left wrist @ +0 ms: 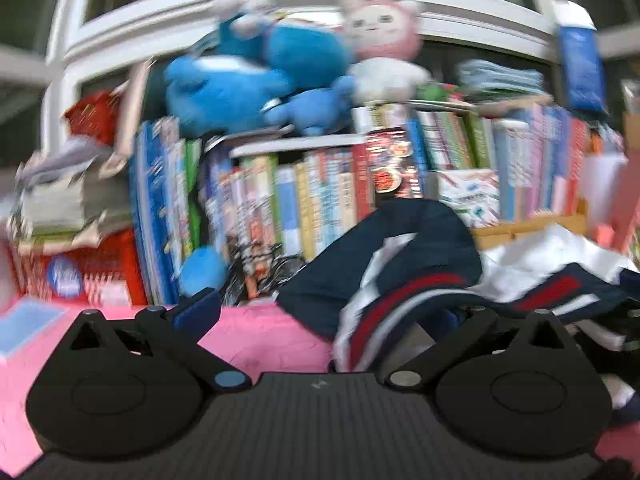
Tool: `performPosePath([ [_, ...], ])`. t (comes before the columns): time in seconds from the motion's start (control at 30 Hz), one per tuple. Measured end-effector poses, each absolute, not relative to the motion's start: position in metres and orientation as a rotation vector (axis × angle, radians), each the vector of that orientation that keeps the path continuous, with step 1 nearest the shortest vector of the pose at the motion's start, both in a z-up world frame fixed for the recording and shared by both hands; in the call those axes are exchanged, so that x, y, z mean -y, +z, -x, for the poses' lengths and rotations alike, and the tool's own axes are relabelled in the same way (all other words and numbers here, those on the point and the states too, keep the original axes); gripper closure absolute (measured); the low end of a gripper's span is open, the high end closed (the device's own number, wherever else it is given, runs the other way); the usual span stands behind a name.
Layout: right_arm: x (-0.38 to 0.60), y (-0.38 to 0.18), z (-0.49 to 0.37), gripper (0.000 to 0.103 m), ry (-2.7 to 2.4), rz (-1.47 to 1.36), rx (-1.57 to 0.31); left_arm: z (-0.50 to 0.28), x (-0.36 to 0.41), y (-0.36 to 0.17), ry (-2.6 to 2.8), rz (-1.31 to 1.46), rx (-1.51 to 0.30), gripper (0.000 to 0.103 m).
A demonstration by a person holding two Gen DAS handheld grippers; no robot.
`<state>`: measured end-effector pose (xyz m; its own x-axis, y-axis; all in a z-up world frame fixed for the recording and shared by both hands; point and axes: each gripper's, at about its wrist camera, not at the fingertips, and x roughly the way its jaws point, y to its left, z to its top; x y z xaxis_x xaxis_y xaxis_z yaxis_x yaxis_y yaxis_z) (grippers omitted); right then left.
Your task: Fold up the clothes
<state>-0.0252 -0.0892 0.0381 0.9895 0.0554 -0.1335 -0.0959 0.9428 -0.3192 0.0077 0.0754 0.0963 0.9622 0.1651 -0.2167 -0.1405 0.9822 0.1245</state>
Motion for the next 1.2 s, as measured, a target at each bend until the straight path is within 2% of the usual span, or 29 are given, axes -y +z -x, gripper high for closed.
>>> performPosePath([
  [0.03, 0.083, 0.035, 0.021, 0.08, 0.087, 0.354, -0.145, -0.013, -0.07, 0.094, 0.163, -0.15, -0.24, 0.0],
  [0.1, 0.068, 0.026, 0.008, 0.062, 0.099, 0.4, -0.196, -0.023, -0.062, 0.088, 0.195, -0.184, -0.289, 0.0],
  [0.13, 0.061, 0.021, 0.002, 0.048, 0.103, 0.424, -0.22, -0.023, -0.067, 0.09, 0.223, -0.151, -0.293, 0.001],
  [0.17, 0.056, 0.016, -0.003, 0.041, 0.105, 0.448, -0.237, -0.024, -0.072, 0.092, 0.25, -0.118, -0.297, 0.002],
  [0.3, 0.047, 0.001, -0.012, 0.04, 0.045, 0.542, -0.245, -0.021, -0.103, 0.102, 0.34, -0.011, -0.299, 0.002],
  [0.4, 0.062, 0.01, -0.005, 0.042, 0.031, 0.455, -0.22, -0.012, -0.12, 0.102, 0.33, -0.028, -0.303, 0.002],
  [0.53, 0.073, 0.029, 0.022, 0.071, 0.017, 0.425, -0.132, 0.011, -0.122, 0.103, 0.314, -0.073, -0.282, 0.001],
  [0.6, 0.078, 0.04, 0.039, 0.073, 0.02, 0.424, -0.09, 0.023, -0.125, 0.106, 0.303, -0.076, -0.266, 0.0],
  [0.67, 0.083, 0.048, 0.054, 0.061, 0.01, 0.444, -0.067, 0.036, -0.127, 0.109, 0.292, -0.079, -0.25, 0.0],
  [0.73, 0.09, 0.05, 0.065, 0.025, 0.0, 0.468, -0.066, 0.048, -0.13, 0.112, 0.281, -0.082, -0.234, 0.0],
  [0.8, 0.096, 0.045, 0.072, 0.017, 0.022, 0.495, -0.096, 0.061, -0.132, 0.115, 0.29, -0.092, -0.226, 0.0],
  [1.03, 0.099, 0.017, 0.095, 0.02, 0.077, 0.513, -0.204, 0.09, -0.164, 0.115, 0.404, -0.042, -0.26, 0.0],
  [1.13, 0.101, 0.015, 0.101, 0.042, 0.098, 0.483, -0.234, 0.098, -0.172, 0.106, 0.404, -0.035, -0.299, 0.0],
  [1.2, 0.107, 0.019, 0.108, 0.045, 0.094, 0.444, -0.241, 0.107, -0.173, 0.098, 0.399, -0.041, -0.317, 0.0],
])
